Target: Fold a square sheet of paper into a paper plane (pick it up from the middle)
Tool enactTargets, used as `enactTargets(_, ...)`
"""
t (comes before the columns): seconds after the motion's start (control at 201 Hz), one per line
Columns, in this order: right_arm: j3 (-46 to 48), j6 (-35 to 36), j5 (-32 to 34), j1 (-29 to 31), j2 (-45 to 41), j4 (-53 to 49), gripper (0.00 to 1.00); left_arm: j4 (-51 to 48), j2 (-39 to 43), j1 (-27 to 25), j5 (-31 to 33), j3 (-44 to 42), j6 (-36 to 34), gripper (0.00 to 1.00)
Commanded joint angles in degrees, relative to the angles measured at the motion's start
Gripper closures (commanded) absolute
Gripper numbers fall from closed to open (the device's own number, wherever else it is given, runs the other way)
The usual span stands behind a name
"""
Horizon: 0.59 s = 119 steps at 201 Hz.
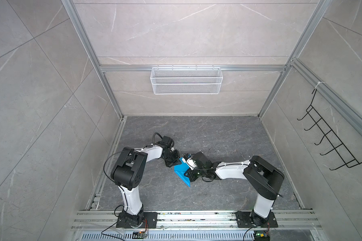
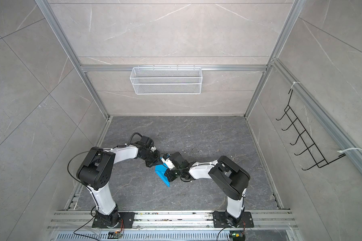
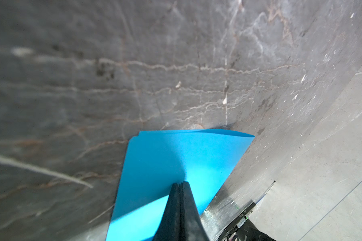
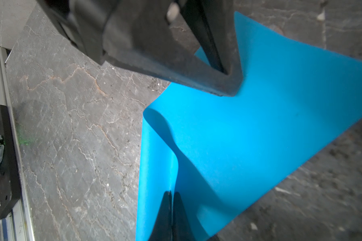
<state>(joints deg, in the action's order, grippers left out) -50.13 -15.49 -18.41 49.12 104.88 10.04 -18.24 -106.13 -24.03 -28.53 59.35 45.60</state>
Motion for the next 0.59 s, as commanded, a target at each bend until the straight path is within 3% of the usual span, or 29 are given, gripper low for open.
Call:
enactTargets(0.0,0.7,-0.4,0.7,-0.1,-1.0,-1.7,0.97,-2.5,-1.5,-0.1,2.5,-0.2,-0.8,0.97)
enactTargets(0.588,0.8,-0.3,1.5,-0.1,0.6,-2.2,0.97,-2.6,-0.9,-0.1,2.3,0.6,-0.3,0.97)
